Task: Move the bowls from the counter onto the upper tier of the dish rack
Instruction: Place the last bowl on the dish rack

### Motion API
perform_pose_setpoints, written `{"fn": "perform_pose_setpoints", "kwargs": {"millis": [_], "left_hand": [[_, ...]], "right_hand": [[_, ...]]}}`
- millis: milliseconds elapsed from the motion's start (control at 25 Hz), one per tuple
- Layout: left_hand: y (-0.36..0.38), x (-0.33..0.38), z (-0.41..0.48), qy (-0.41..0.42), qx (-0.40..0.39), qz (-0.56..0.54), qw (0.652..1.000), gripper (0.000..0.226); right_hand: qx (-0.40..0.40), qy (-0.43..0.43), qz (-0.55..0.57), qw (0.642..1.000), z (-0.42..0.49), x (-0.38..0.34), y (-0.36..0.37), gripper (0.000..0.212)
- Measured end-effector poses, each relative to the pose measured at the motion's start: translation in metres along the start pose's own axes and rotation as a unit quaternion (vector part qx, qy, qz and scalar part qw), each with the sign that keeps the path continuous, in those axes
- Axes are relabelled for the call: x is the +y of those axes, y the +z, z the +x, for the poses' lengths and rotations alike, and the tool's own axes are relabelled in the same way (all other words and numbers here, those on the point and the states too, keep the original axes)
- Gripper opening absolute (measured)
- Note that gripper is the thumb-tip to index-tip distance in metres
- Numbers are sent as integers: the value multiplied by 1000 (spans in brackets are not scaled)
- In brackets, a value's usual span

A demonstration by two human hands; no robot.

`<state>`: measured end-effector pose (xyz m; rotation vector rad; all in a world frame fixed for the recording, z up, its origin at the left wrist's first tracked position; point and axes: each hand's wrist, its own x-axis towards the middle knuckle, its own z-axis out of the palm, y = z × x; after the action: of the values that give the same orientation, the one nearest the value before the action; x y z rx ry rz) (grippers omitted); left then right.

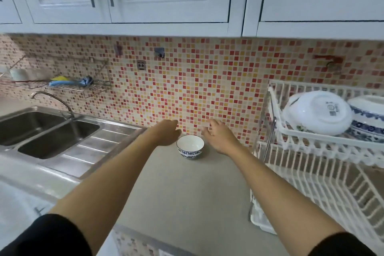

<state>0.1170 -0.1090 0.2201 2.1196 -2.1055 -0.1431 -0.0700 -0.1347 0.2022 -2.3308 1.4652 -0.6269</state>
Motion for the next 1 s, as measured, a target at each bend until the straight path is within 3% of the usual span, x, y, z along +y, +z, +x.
{"fn": "perform_pose_setpoints", "kwargs": {"millis": [440, 720, 1000], "left_hand": [[130, -66, 107, -100, -76, -60, 990, 53], [196, -85, 196, -153, -110, -141, 972, 51], [237, -79, 252, -204, -97, -264, 938, 63]], "right_hand": [[-23, 206, 39, 978, 106, 93, 135, 60], [-40, 282, 71, 956, 187, 140, 209, 55], [-60, 313, 101, 943, 231, 159, 243, 59]]}}
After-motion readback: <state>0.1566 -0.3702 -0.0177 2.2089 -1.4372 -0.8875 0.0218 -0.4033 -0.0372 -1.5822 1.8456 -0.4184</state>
